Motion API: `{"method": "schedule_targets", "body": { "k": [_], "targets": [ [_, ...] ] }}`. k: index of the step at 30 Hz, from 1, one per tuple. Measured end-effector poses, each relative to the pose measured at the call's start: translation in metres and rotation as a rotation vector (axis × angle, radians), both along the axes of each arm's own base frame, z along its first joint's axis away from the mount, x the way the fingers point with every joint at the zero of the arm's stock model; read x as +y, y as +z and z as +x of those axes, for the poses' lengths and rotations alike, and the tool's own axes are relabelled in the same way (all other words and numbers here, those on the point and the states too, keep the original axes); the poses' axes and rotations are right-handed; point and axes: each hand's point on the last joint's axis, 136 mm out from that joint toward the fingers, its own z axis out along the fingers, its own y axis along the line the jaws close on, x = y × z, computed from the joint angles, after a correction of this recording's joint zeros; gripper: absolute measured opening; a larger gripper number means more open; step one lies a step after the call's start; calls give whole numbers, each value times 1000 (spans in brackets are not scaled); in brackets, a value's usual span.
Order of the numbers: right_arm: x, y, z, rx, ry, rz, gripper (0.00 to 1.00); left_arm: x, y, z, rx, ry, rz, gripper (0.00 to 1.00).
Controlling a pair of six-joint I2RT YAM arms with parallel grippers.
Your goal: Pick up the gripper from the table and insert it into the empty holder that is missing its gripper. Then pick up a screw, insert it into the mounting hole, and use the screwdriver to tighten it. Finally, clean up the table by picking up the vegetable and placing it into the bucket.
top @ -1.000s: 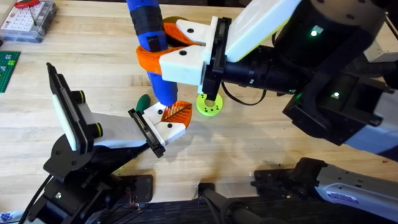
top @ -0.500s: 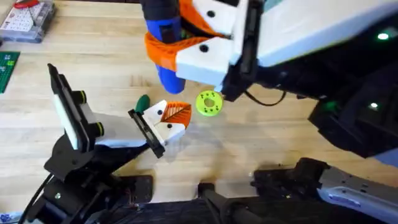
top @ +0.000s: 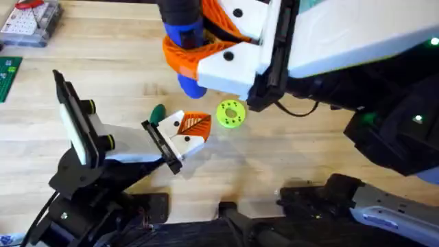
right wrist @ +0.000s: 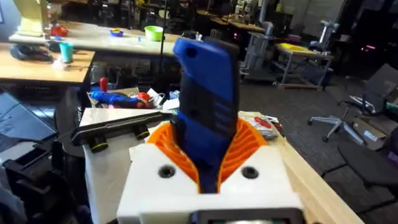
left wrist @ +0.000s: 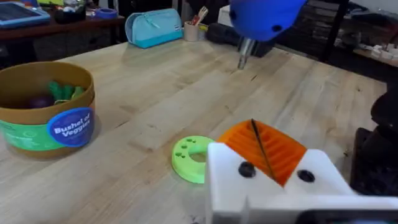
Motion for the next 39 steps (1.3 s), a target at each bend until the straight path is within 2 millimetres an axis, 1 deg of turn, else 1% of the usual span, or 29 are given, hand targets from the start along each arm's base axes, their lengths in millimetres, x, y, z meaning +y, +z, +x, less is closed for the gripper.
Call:
{"method": "schedule_targets", "body": {
  "k": [4,10,17,24,31,39],
  "targets": [
    [4,-3,3,52,9,14,100,0,0,0,0,0,0,19],
    [18,0,4,97,87,73,101,0,0,0,0,0,0,19],
    [29,-13,1,179,167,65,101,0,0,0,0,0,0,19],
    [30,-18,-2,234,192,64,101,0,0,0,0,0,0,19],
    [30,-32,-2,274,191,47,101,0,0,0,0,0,0,19],
    [34,-32,1,257,196,62,102,0,0,0,1,0,0,19]
  ]
}}
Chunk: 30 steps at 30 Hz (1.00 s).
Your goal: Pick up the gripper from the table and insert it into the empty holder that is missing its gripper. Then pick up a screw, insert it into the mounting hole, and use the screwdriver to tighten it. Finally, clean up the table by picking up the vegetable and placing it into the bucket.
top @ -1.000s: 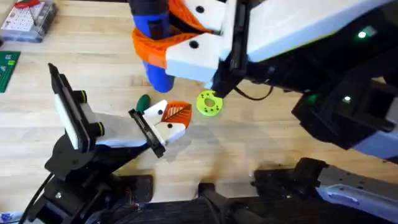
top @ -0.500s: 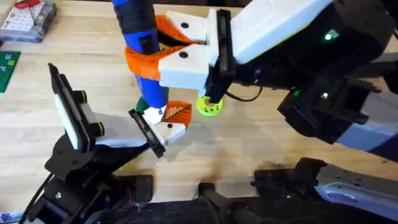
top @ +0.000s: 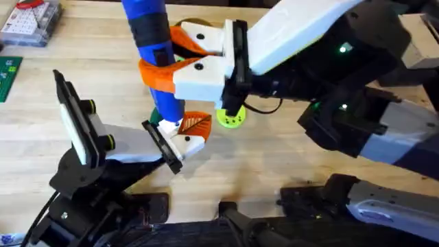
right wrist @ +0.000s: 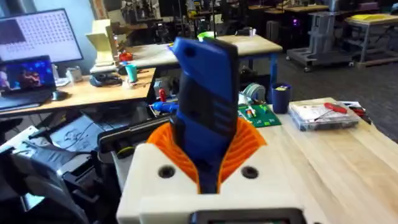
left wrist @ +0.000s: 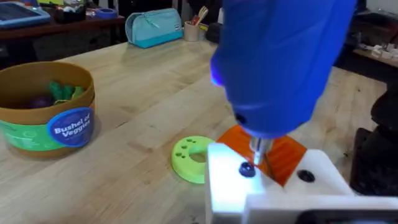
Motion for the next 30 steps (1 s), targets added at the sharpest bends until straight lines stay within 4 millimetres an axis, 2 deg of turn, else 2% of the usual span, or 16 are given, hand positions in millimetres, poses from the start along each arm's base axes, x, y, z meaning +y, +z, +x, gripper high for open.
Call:
{"method": "schedule_targets", "body": {
  "k": [30],
  "targets": [
    [-2,-7,11,37,-21,-14,101,0,0,0,1,0,0,19]
  ]
}}
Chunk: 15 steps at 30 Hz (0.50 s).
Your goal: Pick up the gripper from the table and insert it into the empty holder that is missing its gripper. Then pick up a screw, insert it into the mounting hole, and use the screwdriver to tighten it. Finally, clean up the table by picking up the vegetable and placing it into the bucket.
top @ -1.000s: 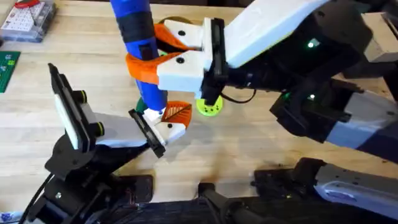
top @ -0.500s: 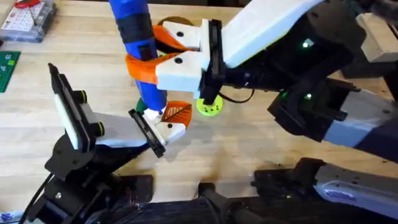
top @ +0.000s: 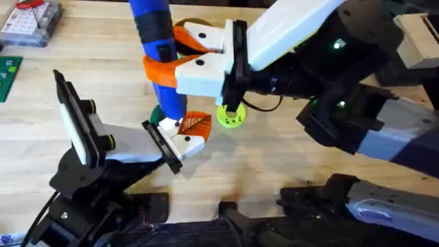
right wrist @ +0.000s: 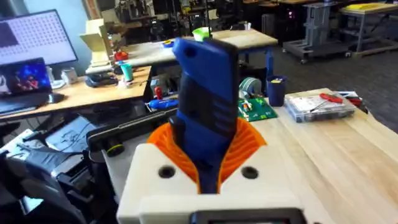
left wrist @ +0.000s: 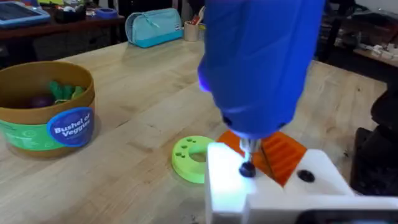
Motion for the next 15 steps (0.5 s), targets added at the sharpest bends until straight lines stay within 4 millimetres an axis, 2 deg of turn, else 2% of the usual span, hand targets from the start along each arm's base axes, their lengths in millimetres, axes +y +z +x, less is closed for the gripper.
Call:
{"method": "schedule_targets", "body": {
  "k": [15],
  "targets": [
    [0,1,0,6,1,3,100,0,0,0,0,0,0,19]
  ]
}}
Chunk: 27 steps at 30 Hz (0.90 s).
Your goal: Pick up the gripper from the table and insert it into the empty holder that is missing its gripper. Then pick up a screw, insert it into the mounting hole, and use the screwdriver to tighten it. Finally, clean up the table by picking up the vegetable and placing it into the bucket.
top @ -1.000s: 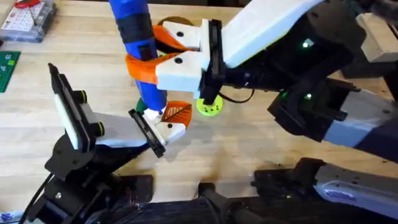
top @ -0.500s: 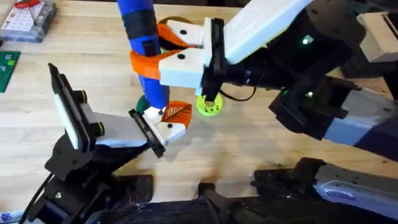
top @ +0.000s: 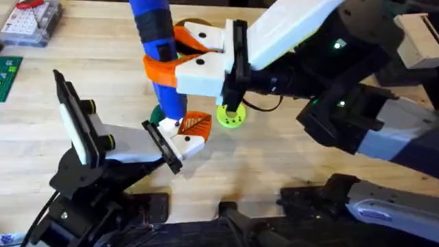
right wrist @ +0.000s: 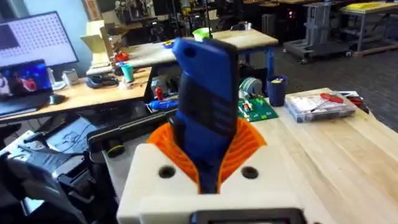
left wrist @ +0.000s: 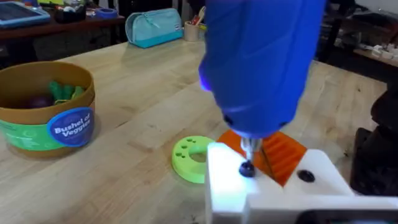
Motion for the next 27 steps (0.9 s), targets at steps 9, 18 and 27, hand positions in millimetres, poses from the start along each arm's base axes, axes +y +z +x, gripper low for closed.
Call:
{"method": "schedule_targets", "body": {
  "k": [9,18,27],
  "targets": [
    [0,0,0,-1,0,1,100,0,0,0,0,0,0,19],
    [0,1,0,-4,0,4,100,0,0,0,0,0,0,19],
    [2,1,-3,-4,10,5,100,0,0,0,0,0,0,19]
  ]
}}
